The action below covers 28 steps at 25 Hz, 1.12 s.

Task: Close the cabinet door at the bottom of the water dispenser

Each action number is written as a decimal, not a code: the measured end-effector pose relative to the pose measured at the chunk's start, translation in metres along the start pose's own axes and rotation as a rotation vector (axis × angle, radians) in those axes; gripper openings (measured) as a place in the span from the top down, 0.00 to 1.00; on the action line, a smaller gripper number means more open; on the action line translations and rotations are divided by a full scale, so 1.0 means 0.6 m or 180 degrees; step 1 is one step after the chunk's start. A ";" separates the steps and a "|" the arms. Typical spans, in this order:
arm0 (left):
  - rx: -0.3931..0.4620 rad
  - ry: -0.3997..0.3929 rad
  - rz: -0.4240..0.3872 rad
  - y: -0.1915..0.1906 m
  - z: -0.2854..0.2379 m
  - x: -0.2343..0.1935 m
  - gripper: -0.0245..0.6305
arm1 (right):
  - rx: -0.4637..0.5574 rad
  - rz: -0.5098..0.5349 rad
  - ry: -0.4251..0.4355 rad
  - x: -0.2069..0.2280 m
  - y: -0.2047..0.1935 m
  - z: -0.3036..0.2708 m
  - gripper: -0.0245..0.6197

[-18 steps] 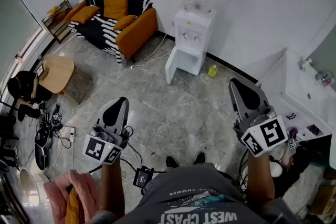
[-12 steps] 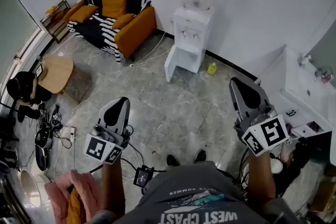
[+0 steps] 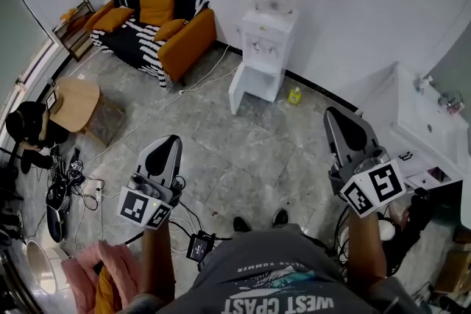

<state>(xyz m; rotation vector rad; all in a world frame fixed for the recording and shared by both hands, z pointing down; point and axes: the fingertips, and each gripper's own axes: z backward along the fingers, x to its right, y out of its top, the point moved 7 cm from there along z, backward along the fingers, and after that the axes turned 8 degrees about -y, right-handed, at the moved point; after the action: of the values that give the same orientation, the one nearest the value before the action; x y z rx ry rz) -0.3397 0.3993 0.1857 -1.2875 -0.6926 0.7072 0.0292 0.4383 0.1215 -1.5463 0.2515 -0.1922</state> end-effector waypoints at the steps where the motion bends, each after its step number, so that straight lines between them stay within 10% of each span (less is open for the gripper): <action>1: 0.0010 -0.0012 0.0005 0.000 0.002 -0.003 0.93 | 0.0007 -0.0007 -0.0015 -0.003 0.002 0.000 0.92; 28: -0.0333 0.0370 -0.0055 -0.049 -0.144 -0.054 0.93 | -0.0018 -0.0157 0.0313 0.177 -0.049 -0.185 0.92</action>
<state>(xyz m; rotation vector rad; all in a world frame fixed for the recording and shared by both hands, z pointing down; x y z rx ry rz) -0.2889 0.3183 0.1999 -1.4054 -0.6522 0.5834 0.1012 0.3015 0.1461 -1.5517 0.2917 -0.3072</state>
